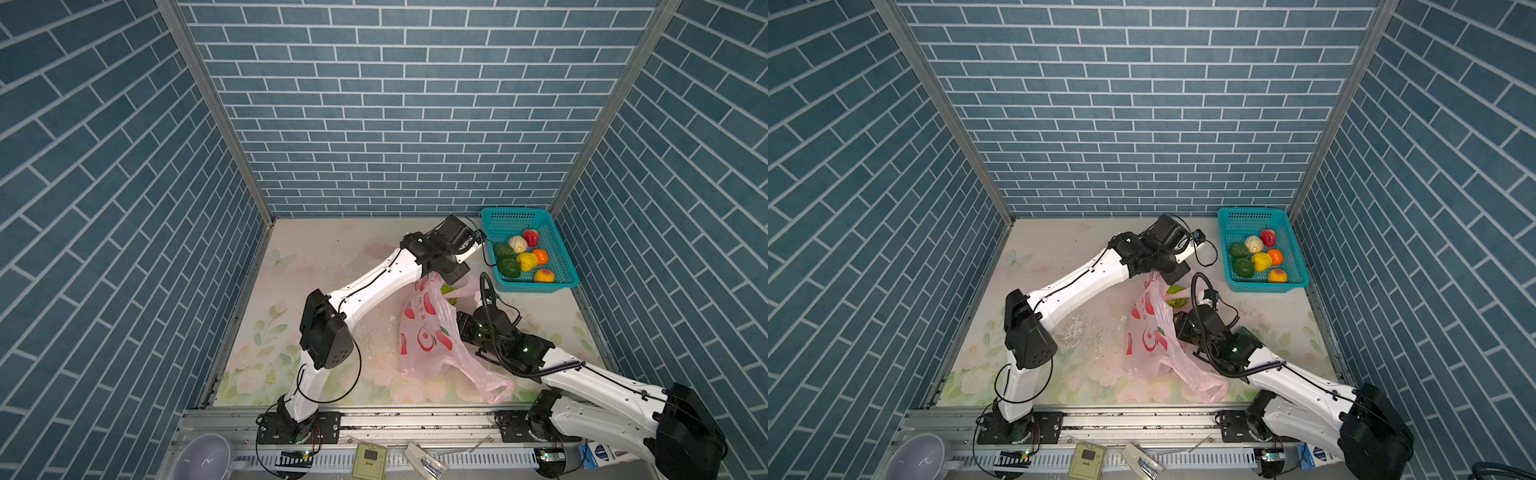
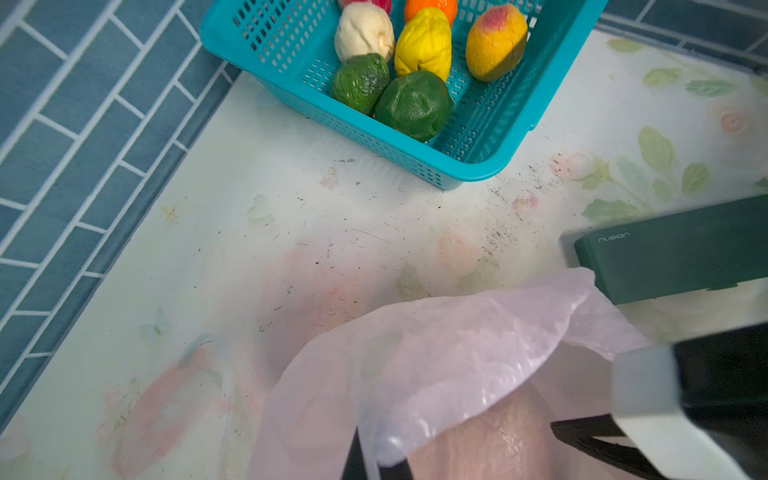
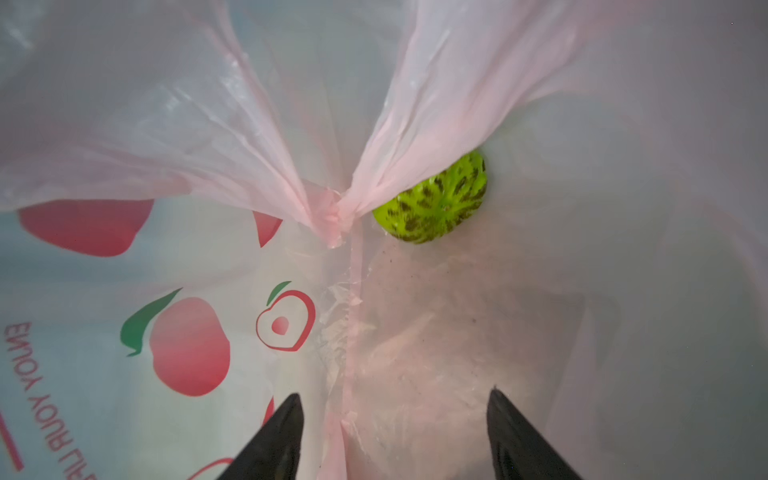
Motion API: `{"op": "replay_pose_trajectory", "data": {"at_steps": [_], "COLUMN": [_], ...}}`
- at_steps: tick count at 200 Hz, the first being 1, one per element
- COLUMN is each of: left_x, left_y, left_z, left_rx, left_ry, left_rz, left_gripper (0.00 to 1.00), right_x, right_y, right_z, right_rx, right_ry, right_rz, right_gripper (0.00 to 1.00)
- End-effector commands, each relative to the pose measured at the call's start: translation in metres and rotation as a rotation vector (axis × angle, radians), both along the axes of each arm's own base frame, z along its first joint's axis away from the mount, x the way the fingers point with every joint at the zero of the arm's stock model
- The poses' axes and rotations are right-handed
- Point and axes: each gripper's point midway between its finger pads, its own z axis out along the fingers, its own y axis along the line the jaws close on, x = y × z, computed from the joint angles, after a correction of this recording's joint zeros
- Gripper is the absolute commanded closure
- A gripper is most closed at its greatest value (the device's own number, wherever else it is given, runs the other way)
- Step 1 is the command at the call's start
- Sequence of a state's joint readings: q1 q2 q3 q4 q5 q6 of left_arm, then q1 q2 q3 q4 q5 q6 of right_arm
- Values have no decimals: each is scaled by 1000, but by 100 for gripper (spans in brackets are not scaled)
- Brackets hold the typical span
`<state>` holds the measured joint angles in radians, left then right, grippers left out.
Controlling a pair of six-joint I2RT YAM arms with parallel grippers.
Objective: Untie the knot of the plastic bag and take out the fruit
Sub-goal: 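Close the right gripper on the lime-green fruit while the left holds the bag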
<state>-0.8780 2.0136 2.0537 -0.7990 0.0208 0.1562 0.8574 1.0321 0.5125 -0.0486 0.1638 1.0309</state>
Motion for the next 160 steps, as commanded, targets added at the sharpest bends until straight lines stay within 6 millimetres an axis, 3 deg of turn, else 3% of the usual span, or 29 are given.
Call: {"op": "replay_pose_trajectory", "data": {"at_steps": [1,19,41,73,115,132,160], "left_x": [-6,-15,-26,-48,-69,-77,-84], "left_y": [16,29,45,74,126,146,176], "left_z": [49,63,64,58,46,37,20], "left_rx": [-136,-207,-278,-384,-382,-365,-322], "left_ry": [-44,-56,-58,-65,-90,-81,-54], "left_rz": [80,124,171,224,323,372,464], "left_gripper": [100,100,100,100,100,100,100], "right_x": [18,24,30,32,36,35,31], "right_y": [25,38,58,82,80,79,97], "right_z": [39,43,45,21,-10,-13,-4], "right_rx": [76,116,166,175,41,-5,-22], "right_ry": [-93,-111,-105,-59,15,43,57], "right_rz": [34,45,84,149,142,148,261], "right_gripper": [30,30,30,31,30,30,30]}}
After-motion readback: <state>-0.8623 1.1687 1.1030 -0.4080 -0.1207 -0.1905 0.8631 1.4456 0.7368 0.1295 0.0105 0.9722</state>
